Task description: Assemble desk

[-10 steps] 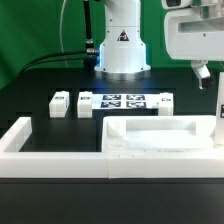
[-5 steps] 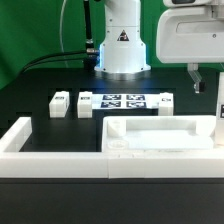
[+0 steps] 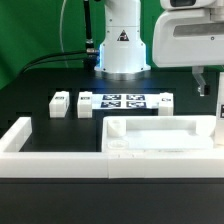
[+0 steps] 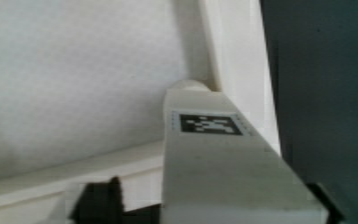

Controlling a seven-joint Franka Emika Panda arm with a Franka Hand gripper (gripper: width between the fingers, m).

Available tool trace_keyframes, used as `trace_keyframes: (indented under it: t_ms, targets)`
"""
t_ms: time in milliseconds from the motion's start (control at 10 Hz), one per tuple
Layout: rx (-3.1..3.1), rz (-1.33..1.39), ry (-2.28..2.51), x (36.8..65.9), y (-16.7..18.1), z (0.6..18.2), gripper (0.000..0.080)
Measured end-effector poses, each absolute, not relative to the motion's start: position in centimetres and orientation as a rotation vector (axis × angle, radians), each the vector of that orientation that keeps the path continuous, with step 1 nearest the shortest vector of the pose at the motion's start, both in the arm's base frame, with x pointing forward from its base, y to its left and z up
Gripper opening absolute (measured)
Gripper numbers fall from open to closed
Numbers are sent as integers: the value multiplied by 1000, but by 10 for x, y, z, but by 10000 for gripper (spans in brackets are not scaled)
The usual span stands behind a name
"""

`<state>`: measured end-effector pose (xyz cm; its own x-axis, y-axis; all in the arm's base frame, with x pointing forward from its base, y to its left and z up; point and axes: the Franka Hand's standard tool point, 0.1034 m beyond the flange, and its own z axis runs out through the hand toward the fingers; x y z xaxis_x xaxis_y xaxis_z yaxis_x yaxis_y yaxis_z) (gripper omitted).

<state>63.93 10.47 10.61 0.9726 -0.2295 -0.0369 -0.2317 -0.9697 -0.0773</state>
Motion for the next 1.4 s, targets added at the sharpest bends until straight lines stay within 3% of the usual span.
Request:
trace_keyframes:
  t_ms: [100,400,800,1400]
  targets:
    - [-3039,42,356,639,105,106,286]
    - [-3014,50,508,639,105,106,286]
    - [-2718,54,1313,638,107,104,287]
    - [-2442,90,1772,639,107,104,288]
